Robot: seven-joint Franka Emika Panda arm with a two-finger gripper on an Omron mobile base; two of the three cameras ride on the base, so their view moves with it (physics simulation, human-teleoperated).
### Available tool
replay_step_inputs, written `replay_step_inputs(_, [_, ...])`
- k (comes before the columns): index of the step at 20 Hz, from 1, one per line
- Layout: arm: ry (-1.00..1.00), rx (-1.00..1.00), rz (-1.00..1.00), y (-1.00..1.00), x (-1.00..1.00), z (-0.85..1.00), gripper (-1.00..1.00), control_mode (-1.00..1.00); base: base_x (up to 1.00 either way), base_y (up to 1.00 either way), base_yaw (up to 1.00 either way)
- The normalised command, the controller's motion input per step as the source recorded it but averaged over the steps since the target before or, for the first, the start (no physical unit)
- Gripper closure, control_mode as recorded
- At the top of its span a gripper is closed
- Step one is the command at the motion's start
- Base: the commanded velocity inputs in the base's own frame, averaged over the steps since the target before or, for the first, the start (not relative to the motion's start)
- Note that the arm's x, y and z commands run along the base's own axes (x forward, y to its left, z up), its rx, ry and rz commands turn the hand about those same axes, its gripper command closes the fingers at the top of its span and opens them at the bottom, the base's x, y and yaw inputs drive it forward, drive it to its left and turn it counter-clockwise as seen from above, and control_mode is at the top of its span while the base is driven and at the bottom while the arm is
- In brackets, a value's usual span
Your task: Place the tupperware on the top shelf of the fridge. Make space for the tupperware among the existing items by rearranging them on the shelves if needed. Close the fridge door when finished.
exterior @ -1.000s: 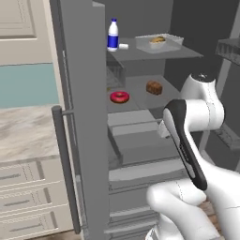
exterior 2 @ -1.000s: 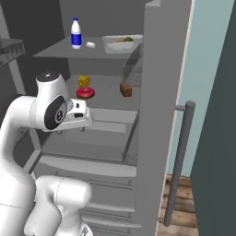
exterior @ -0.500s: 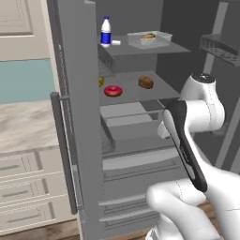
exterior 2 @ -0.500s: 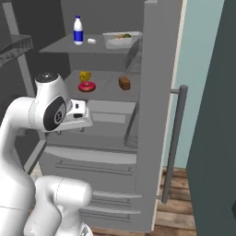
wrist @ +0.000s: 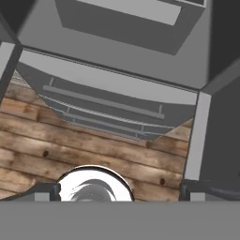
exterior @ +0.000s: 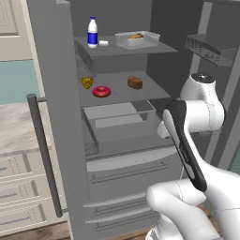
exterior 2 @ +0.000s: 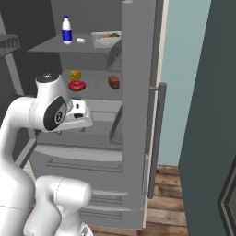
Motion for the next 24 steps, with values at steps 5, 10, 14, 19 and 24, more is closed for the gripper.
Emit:
replay_step_inputs(5, [0.0, 0.0, 0.0, 0.0, 0.0, 0.0, -1.0, 1.0, -0.47, -0.06, 0.0])
replay_step_inputs(10, [0.0, 0.0, 0.0, 0.02, 0.01, -0.02, -1.0, -1.0, -0.08, 0.01, 0.0])
replay_step_inputs(14, [0.0, 0.0, 0.0, 0.02, 0.07, 0.0, -1.0, -1.0, 0.0, 0.0, 0.0])
replay_step_inputs(19, [0.0, 0.0, 0.01, 0.03, 0.03, 0.0, -1.0, -1.0, 0.0, 0.0, 0.0])
replay_step_inputs(24, [-0.02, -0.13, 0.14, 0.57, -0.22, 0.0, -1.0, -1.0, 0.0, 0.0, 0.0])
